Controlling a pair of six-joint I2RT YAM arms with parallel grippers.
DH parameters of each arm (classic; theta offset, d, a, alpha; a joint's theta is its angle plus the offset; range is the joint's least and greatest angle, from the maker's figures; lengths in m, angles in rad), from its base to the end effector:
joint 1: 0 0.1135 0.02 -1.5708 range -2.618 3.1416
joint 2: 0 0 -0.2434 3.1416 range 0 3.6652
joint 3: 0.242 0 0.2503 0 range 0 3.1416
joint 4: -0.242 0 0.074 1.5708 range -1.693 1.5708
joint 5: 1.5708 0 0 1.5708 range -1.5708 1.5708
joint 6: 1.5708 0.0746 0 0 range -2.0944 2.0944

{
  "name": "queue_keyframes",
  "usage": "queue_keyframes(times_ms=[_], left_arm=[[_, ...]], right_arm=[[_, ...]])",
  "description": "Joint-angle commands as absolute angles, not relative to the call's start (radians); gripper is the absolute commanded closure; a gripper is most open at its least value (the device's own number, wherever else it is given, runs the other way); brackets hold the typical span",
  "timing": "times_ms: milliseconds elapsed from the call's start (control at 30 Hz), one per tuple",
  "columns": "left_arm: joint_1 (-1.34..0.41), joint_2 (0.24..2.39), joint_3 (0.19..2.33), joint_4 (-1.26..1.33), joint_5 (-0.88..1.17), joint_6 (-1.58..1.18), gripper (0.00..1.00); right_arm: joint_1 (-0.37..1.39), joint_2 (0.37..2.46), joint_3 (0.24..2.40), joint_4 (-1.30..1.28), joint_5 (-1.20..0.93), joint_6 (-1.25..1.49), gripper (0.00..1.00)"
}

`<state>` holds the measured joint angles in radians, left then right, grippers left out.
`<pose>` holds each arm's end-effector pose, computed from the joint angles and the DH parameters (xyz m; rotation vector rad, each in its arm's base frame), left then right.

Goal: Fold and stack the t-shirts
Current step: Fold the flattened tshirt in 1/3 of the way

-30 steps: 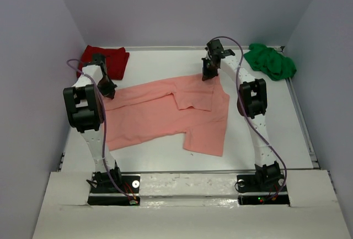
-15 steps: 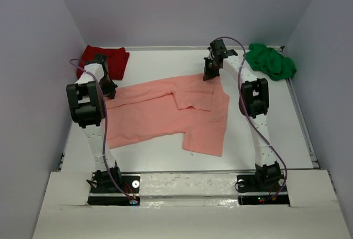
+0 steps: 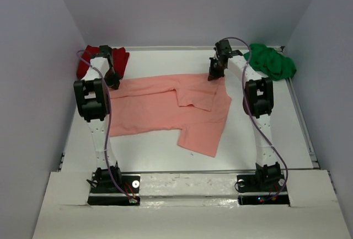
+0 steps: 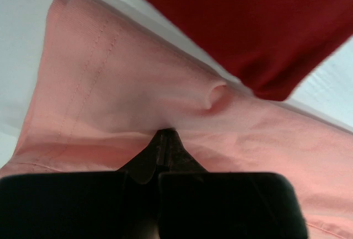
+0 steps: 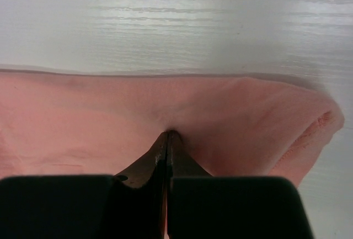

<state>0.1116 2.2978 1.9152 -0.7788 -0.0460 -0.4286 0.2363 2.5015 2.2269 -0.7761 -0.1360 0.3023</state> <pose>0.4853 0.0578 0.1240 -0.7410 2.6276 -0.0275 0.5215 0.1360 0.1224 0.0395 2.6529 0.3619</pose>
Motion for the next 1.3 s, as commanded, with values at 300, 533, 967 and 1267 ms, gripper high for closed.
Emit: queue_keyframes(times_ms=[300,533,967,1267], left_arm=[[-0.081,2.470,2.104,-0.844,-0.015,-0.457,1.00],[-0.127,2.509,2.161,-0.854,0.034,-0.479,1.00],[-0.141,2.537,2.212,-0.871,0.012,-0.488,1.00],[-0.138,2.543,2.237,-0.845,0.063,-0.488,1.00]], right_arm=[[0.134,2.467,2.112,-0.836,0.028,0.278,1.00],[0.100,2.459,2.115,-0.839,0.049,0.261,1.00],[-0.002,2.470,2.151,-0.845,0.040,0.229,1.00],[-0.011,2.473,2.169,-0.847,0.026,0.225,1.00]])
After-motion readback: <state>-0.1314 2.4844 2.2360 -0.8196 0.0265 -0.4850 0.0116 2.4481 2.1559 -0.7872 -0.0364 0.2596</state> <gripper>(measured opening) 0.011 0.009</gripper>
